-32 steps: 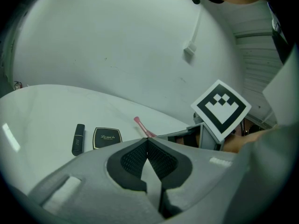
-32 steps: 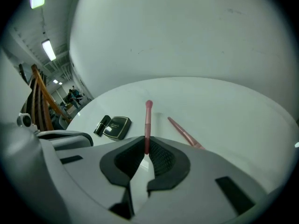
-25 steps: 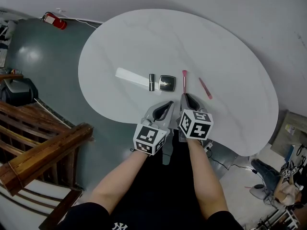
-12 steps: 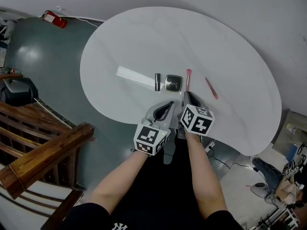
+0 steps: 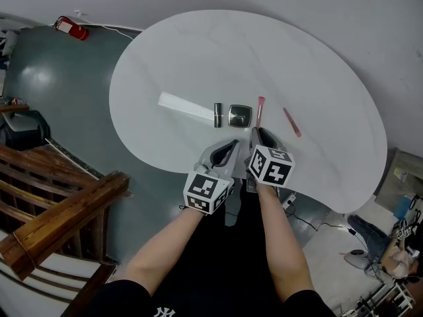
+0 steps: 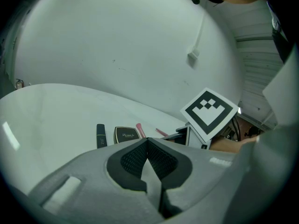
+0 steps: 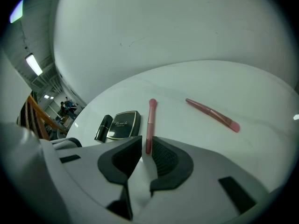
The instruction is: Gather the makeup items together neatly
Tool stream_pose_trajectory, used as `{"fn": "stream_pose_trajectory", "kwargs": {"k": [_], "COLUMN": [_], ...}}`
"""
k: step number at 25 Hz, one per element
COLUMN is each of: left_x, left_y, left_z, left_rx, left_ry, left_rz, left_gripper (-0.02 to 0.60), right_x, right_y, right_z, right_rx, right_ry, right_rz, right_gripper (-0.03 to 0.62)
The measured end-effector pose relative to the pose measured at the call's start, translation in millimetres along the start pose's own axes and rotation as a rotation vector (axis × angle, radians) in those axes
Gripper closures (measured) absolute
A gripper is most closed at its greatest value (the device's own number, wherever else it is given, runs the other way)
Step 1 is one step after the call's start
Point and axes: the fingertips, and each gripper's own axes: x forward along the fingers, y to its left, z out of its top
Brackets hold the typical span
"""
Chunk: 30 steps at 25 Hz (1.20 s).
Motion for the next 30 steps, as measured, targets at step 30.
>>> {"fn": "stream_pose_trajectory", "kwargs": {"k": [30], "left_x": [65.0], "left_y": [-83.7], "left_z": [19.5], "left_rx": [0.036], "left_ry": [0.014], "left_rz": [-0.037], "left_gripper": [0.574], "right_x": [-62.2], "right_y": [-77.4], "right_z": [54.8], "right_rx": [-0.417], "right_ry": [-0.077], "right_rz": [0.012], "right_gripper": [0.537]}}
